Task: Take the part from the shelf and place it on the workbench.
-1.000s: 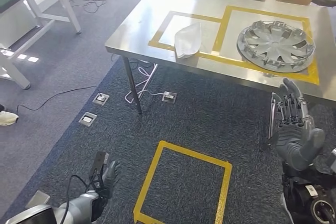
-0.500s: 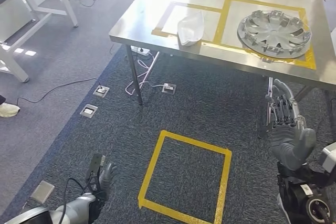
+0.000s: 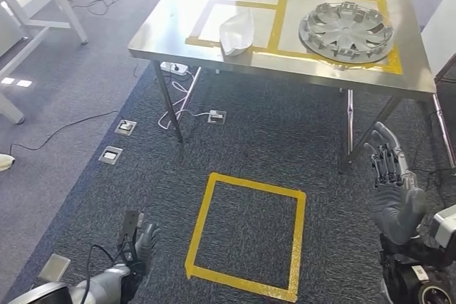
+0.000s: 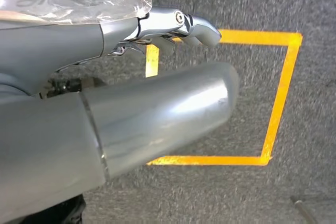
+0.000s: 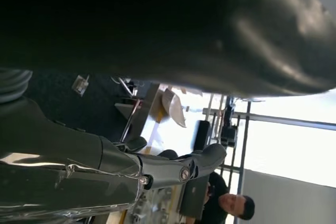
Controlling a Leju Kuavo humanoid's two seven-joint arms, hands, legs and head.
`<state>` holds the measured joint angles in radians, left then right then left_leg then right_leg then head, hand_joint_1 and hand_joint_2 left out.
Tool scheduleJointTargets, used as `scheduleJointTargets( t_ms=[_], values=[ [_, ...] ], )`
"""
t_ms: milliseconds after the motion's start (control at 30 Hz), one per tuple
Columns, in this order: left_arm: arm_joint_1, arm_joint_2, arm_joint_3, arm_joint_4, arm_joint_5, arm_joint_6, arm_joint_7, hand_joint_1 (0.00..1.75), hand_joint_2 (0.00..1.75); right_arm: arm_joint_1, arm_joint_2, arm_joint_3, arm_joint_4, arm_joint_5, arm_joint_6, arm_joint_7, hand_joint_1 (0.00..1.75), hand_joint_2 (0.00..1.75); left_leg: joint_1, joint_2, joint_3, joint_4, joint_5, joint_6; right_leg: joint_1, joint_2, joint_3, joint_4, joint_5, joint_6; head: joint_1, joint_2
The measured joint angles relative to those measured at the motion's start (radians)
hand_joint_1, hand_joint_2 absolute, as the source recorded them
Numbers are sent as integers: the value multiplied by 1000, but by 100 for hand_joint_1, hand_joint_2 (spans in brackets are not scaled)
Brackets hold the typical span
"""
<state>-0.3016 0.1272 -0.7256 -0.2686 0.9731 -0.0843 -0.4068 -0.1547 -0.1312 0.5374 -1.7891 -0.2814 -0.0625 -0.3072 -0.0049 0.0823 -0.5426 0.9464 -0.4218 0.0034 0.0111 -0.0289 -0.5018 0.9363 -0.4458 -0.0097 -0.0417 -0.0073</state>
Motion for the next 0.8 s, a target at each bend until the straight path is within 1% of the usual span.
scheduleJointTargets(
  t_ms=[33,67,100,133,167,200,233,267,300,333,367,400,433,467,500,533,567,600,633,667,700,733,767,800],
  values=[
    [1,-1,3,0,1,0,-1,0,0,3,0,-1,-2,3,0,0,0,0,1,-11,-9,22,-16,-5,-3,8,-1,-4,6,-4,-1,0],
    [1,-1,5,0,2,-1,-2,0,0,6,0,-2,-4,5,0,1,0,0,2,-29,-29,67,-45,-11,-6,16,-3,-7,12,-9,-2,0],
    [2,0,6,0,3,-2,-2,0,0,9,0,-3,-6,7,1,1,0,0,4,-49,-60,133,-82,-15,-7,24,-7,-7,17,-11,-4,0],
    [4,0,8,0,5,-3,-2,0,0,12,0,-3,-7,9,2,2,0,0,5,-63,-97,211,-118,-18,-7,33,-12,-7,20,-14,-5,0],
    [6,0,9,0,6,-5,-2,0,0,16,0,-3,-7,11,3,2,0,0,5,-70,-129,276,-141,-20,-7,41,-17,-5,22,-15,-7,0],
    [10,0,11,0,7,-6,-2,0,0,21,0,-3,-7,13,3,3,0,0,5,-73,-146,309,-145,-20,-7,51,-20,-4,24,-15,-7,0],
    [13,0,12,0,8,-7,-2,0,0,24,0,-3,-7,14,3,4,0,0,6,-75,-142,300,-128,-18,-7,62,-23,-3,26,-14,-8,0],
    [14,0,13,0,10,-8,-2,0,0,27,0,-4,-8,15,4,5,0,0,6,-79,-118,250,-95,-16,-7,73,-24,-1,27,-13,-8,0],
    [15,1,13,0,11,-9,-2,0,0,28,0,-4,-10,16,4,6,0,0,6,-92,-79,171,-55,-13,-8,83,-25,1,27,-12,-9,0],
    [15,1,14,0,12,-11,-2,0,0,28,0,-4,-13,16,4,7,0,0,8,-112,-42,94,-24,-10,-5,93,-28,5,27,-10,-9,0],
    [14,2,15,0,12,-13,-2,0,0,29,0,-4,-16,16,4,8,0,0,9,-127,-16,36,-5,-7,-4,101,-31,8,28,-7,-9,0],
    [14,3,17,0,12,-15,-1,0,0,31,0,-4,-19,17,5,9,0,0,10,-138,-2,5,2,-4,-4,108,-36,10,28,-2,-9,0],
    [14,3,18,0,13,-17,-1,0,0,33,0,-4,-21,17,5,10,0,0,9,-137,-1,-2,0,-1,-4,116,-40,11,30,3,-9,0],
    [15,3,19,0,13,-17,-1,0,0,35,0,-4,-23,17,4,10,0,0,9,-128,-1,-2,2,3,-6,124,-44,10,32,8,-8,0],
    [15,1,19,-1,13,-18,-1,0,0,37,-1,-5,-25,17,4,10,0,0,10,-120,-1,-5,4,8,-8,126,-49,12,30,13,-9,0],
    [14,0,20,-1,13,-18,-1,0,0,39,-3,-6,-27,17,4,10,0,0,11,-111,-1,-8,7,14,-7,117,-58,26,20,18,-7,0],
    [13,0,22,-2,13,-18,-1,0,0,39,-4,-8,-29,17,4,10,0,0,13,-101,-2,-11,9,18,-7,99,-75,60,-3,23,-4,0],
    [13,-1,24,-2,13,-19,-1,0,0,40,-6,-9,-31,17,4,10,0,0,14,-91,-2,-13,10,21,-9,76,-100,118,-38,27,-1,0],
    [14,0,26,-2,13,-19,-1,0,0,41,-7,-10,-32,18,2,11,0,0,13,-82,-3,-12,11,22,-10,56,-132,194,-78,31,2,0],
    [15,0,27,-2,13,-19,0,0,0,42,-7,-10,-32,18,0,11,0,0,12,-72,-4,-12,11,23,-13,45,-162,267,-110,35,3,0],
    [17,0,28,-2,13,-19,1,0,0,45,-8,-11,-32,19,-2,11,0,0,12,-61,-4,-12,11,23,-15,40,-181,317,-127,38,3,0],
    [17,0,29,-2,13,-19,1,0,0,47,-8,-11,-32,20,-5,12,0,0,12,-51,-5,-12,10,22,-17,37,-181,326,-123,40,4,0],
    [17,0,29,-2,13,-19,2,0,0,48,-8,-11,-32,21,-6,12,0,0,12,-42,-4,-12,10,21,-19,33,-160,290,-99,41,4,0],
    [17,0,30,-2,13,-19,2,0,0,49,-8,-11,-33,22,-7,12,0,0,12,-34,-3,-12,9,20,-20,24,-120,218,-64,41,4,0]
  ],
)
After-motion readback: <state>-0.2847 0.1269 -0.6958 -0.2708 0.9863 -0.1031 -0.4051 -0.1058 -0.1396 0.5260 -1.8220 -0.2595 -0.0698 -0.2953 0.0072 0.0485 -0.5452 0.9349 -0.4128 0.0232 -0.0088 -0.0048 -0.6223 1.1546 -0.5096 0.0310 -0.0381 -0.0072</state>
